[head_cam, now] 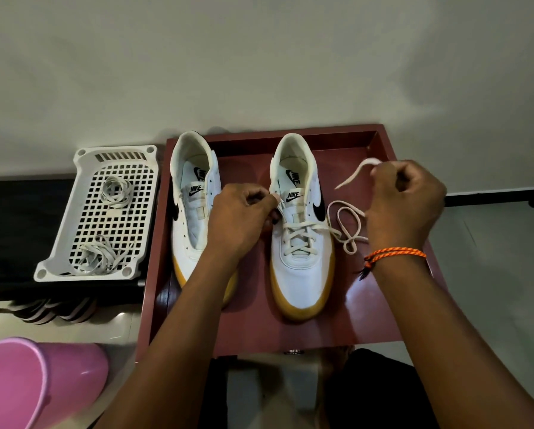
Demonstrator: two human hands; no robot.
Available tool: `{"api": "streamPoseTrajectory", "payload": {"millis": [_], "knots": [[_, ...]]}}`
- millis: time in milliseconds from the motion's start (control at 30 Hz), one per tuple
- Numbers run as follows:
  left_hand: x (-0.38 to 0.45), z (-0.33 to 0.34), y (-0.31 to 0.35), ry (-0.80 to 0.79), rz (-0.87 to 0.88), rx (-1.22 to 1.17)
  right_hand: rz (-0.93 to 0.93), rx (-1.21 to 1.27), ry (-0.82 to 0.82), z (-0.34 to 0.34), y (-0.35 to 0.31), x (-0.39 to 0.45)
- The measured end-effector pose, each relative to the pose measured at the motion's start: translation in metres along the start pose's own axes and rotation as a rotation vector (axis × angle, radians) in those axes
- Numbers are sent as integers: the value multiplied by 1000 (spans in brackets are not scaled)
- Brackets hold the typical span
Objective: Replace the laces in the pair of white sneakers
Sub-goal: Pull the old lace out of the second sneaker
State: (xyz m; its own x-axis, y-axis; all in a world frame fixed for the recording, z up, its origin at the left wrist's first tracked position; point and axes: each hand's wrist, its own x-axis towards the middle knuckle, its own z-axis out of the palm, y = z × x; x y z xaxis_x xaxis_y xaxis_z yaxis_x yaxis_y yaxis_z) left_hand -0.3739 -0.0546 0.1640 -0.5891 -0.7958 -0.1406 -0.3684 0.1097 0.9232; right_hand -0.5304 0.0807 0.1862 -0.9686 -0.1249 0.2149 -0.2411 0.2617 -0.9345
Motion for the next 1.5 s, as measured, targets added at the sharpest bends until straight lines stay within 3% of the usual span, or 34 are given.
{"api": "streamPoseTrajectory", "payload": {"millis": [100,267,367,433,500,600,767,867,967,1033,1100,1200,1267,1400,1500], "knots": [[0,5,-5,72,108,149,114,18,-62,-3,9,8],[-5,16,-5,44,379,358,232,-31,-484,-2,13,1],[-13,20,-7,-71,455,608,63,-182,-586,2,12,-9],[-12,22,-11,-105,453,570,-81,-243,-632,4,9,-13],[-9,21,-7,-62,419,405,-204,-265,-732,4,7,-17],[-5,12,10,-88,196,-159,-261,-303,-837,2,9,-20],[-7,-10,25,-242,41,-1053,-245,-363,-704,1,11,-10],[-4,-19,25,-135,-73,-1254,-163,-450,-583,-5,18,0],[0,-17,21,-6,-108,-953,-84,-393,-536,-10,17,2],[-2,-11,21,15,-3,-538,-14,-140,-619,-9,6,0],[-6,0,20,-106,165,-239,99,162,-756,-6,-7,-6],[-17,13,30,-355,259,-192,195,425,-849,-2,-15,-14],[-18,13,30,-289,255,-180,240,485,-834,-1,-14,-13],[1,4,5,156,88,0,103,197,-663,-1,-1,-5],[3,3,-7,132,-1,204,-22,-78,-645,2,11,-7]]}}
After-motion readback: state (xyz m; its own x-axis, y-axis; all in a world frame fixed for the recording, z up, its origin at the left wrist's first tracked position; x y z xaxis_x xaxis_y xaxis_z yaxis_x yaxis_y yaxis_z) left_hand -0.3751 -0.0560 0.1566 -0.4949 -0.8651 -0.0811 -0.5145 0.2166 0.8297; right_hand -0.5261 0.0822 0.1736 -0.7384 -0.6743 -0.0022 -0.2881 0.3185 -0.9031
